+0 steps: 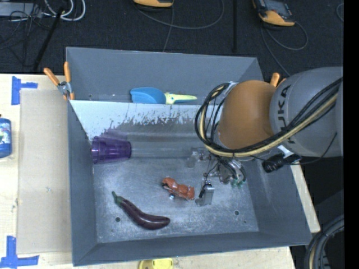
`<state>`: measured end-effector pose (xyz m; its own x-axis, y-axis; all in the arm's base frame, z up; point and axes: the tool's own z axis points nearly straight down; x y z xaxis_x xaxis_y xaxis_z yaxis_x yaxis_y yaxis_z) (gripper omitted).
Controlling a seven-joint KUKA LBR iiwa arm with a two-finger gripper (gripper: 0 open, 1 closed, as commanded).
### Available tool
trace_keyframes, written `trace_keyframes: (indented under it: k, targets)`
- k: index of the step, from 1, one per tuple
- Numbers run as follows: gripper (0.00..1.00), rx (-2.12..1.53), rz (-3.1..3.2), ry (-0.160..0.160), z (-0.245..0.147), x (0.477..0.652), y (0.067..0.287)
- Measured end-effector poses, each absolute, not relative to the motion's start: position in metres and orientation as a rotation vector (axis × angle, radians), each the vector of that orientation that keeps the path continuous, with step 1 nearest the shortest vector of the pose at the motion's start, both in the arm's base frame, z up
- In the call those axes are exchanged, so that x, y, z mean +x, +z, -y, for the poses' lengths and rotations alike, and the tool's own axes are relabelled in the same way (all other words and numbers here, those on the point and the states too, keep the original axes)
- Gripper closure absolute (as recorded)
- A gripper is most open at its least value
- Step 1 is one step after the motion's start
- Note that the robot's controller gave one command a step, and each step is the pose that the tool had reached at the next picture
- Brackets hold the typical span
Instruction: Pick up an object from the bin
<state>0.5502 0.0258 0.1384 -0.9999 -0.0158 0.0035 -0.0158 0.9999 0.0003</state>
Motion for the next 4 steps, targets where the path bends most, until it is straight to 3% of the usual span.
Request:
trace_keyframes:
  k: [1,2,3,4]
  targets:
    - [0.0,-0.261,3.133,-0.001,-0.037,0.558,0.136]
    - [0.0,-0.021,3.142,0.0,-0.047,0.554,0.074]
    - [1.0,-0.363,3.121,0.0,-0.053,0.562,0.069]
    - [1.0,-0.362,3.121,0.0,-0.053,0.562,0.069]
